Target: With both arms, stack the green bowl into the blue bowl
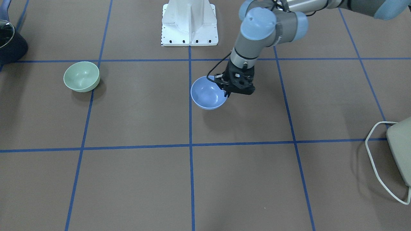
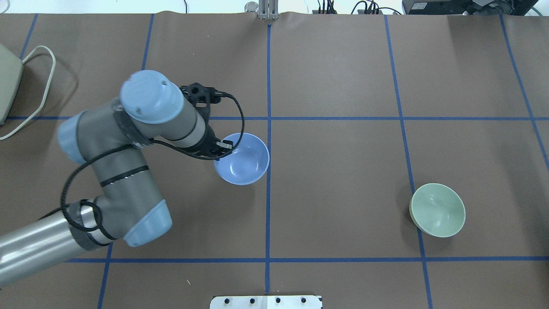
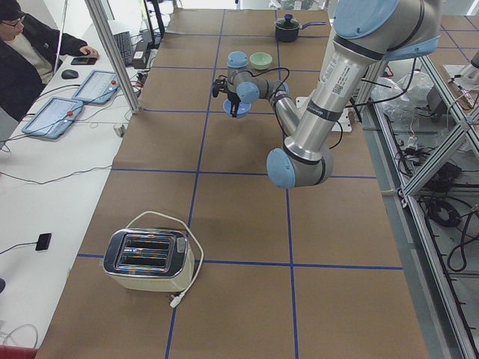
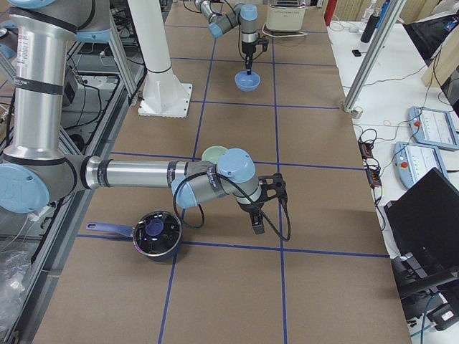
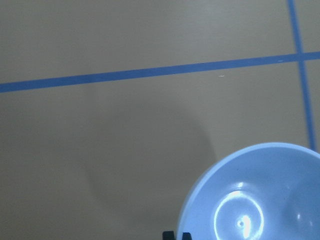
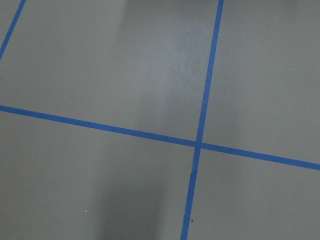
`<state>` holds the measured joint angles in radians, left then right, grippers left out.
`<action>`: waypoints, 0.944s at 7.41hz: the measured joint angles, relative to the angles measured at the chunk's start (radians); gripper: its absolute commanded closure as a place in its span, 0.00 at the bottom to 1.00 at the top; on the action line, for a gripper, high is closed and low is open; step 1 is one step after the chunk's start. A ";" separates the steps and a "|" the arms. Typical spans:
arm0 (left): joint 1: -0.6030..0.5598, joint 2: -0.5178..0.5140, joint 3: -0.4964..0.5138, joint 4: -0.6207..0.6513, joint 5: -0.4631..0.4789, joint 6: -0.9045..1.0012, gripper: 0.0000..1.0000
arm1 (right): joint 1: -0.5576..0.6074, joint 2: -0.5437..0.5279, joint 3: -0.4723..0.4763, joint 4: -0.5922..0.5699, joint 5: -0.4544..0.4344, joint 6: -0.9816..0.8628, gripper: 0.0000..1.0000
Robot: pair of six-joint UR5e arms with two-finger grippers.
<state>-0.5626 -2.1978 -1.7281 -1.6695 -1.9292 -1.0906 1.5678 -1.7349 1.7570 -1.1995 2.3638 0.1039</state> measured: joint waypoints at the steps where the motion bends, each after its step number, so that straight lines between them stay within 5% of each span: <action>1: 0.041 -0.040 0.031 0.001 0.035 -0.022 1.00 | 0.000 0.000 0.000 0.000 0.000 0.002 0.00; 4: 0.093 -0.092 0.101 -0.003 0.094 -0.039 1.00 | 0.000 0.000 -0.002 -0.001 0.001 0.009 0.00; 5: 0.096 -0.096 0.110 -0.004 0.097 -0.039 0.84 | 0.000 0.000 -0.002 -0.002 0.001 0.009 0.00; 6: 0.097 -0.096 0.117 -0.010 0.099 -0.038 0.52 | 0.000 0.001 -0.002 -0.002 0.001 0.010 0.00; 7: 0.098 -0.095 0.125 -0.019 0.100 -0.035 0.03 | -0.001 0.001 -0.002 -0.002 0.000 0.010 0.00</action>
<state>-0.4646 -2.2928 -1.6035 -1.6881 -1.8293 -1.1261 1.5673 -1.7337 1.7549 -1.2011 2.3643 0.1141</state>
